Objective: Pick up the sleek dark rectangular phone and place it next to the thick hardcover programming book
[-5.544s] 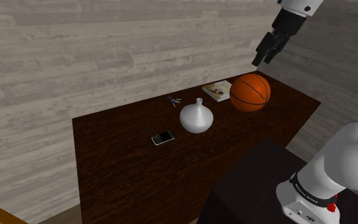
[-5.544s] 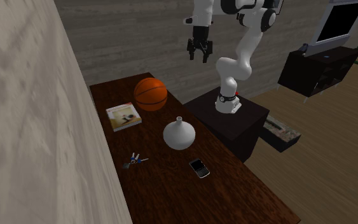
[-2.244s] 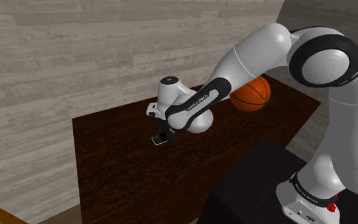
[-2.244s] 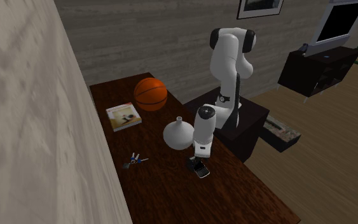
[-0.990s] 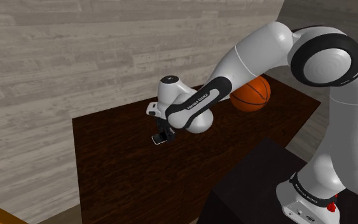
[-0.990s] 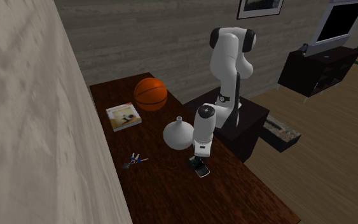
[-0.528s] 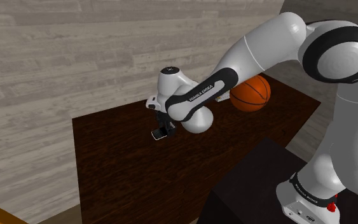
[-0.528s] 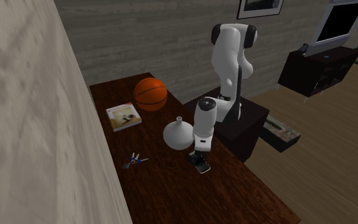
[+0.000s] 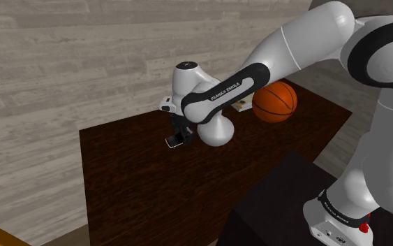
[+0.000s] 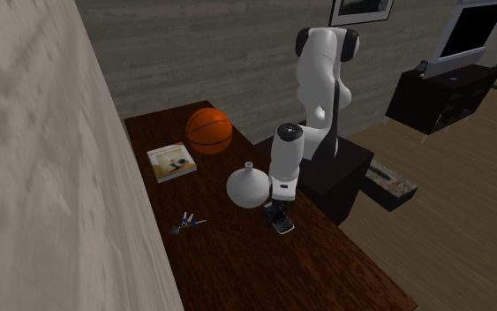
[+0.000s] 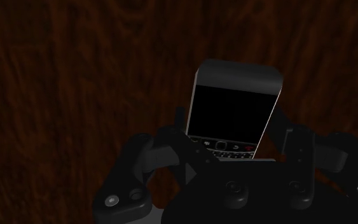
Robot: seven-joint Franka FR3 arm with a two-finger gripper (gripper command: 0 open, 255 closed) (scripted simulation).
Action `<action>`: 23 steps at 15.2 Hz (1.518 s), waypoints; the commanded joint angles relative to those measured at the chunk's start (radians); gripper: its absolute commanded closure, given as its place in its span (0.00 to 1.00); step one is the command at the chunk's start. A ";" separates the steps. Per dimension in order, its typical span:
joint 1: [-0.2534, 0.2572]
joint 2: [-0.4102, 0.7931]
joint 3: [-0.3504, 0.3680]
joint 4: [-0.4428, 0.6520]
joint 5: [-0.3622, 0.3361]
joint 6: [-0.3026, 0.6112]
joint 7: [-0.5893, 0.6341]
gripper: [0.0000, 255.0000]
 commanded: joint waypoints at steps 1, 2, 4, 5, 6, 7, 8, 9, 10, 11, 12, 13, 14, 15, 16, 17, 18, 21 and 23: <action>-0.002 -0.017 0.001 0.006 0.002 -0.024 -0.003 1.00; -0.002 -0.025 0.001 0.009 0.003 -0.035 -0.004 1.00; -0.018 -0.042 -0.003 -0.016 0.008 -0.026 -0.026 1.00; -0.033 -0.057 -0.008 -0.039 0.013 -0.018 -0.049 1.00; -0.048 -0.072 -0.013 -0.062 0.018 -0.010 -0.072 1.00; -0.064 -0.087 -0.018 -0.083 0.023 -0.003 -0.095 1.00; -0.079 -0.100 -0.024 -0.103 0.028 0.004 -0.119 1.00; -0.094 -0.113 -0.030 -0.122 0.033 0.010 -0.143 1.00; -0.109 -0.125 -0.036 -0.140 0.038 0.015 -0.168 1.00; -0.124 -0.137 -0.042 -0.157 0.043 0.020 -0.192 1.00; -0.139 -0.147 -0.049 -0.172 0.048 0.025 -0.218 1.00; -0.154 -0.157 -0.056 -0.187 0.053 0.029 -0.243 1.00; -0.169 -0.166 -0.064 -0.200 0.058 0.033 -0.269 1.00; -0.184 -0.175 -0.071 -0.212 0.062 0.036 -0.295 1.00; -0.199 -0.182 -0.079 -0.223 0.067 0.039 -0.321 1.00; -0.215 -0.189 -0.087 -0.232 0.071 0.041 -0.347 1.00; -0.230 -0.195 -0.095 -0.241 0.075 0.043 -0.374 1.00; -0.275 -0.209 -0.121 -0.260 0.088 0.047 -0.454 1.00; -0.305 -0.214 -0.139 -0.266 0.097 0.047 -0.508 1.00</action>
